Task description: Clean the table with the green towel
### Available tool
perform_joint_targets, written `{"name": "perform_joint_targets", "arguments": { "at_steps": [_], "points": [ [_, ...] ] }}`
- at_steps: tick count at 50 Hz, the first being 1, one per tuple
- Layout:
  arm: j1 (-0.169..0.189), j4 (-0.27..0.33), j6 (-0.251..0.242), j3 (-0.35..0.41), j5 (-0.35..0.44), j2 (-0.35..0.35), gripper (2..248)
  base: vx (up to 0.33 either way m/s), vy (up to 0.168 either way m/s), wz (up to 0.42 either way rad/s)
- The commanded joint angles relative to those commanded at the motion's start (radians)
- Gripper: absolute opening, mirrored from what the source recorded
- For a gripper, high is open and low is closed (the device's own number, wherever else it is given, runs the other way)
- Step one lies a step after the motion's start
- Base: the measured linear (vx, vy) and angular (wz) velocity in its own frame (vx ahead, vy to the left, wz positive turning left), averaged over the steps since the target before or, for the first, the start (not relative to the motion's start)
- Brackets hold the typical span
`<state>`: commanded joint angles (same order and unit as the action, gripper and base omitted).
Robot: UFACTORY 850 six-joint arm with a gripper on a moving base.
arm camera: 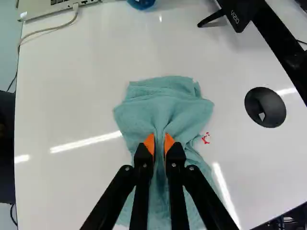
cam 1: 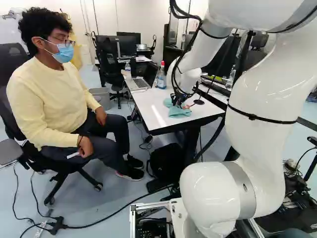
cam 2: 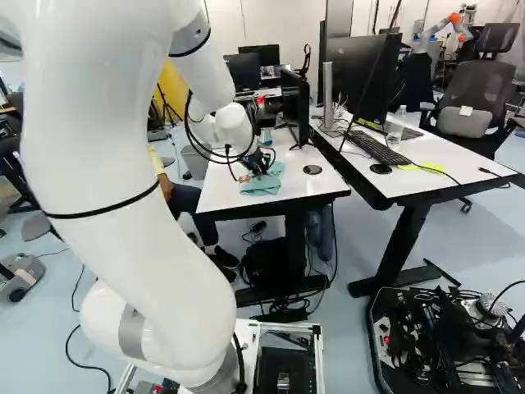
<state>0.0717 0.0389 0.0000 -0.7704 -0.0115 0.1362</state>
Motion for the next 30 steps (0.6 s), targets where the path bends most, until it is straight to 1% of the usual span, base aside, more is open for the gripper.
{"name": "perform_joint_targets", "arguments": {
  "at_steps": [3,8,16,30],
  "points": [
    [0.0,0.0,0.0,0.012,0.0,-0.011,44,0.0,0.0,0.0],
    [0.011,0.0,0.0,0.026,0.0,-0.024,44,0.0,0.0,0.0],
    [0.038,0.0,0.0,0.037,0.0,-0.033,44,0.0,0.0,0.0],
    [0.087,0.0,0.0,0.03,0.0,-0.027,44,0.0,0.0,0.0]
  ]
}}
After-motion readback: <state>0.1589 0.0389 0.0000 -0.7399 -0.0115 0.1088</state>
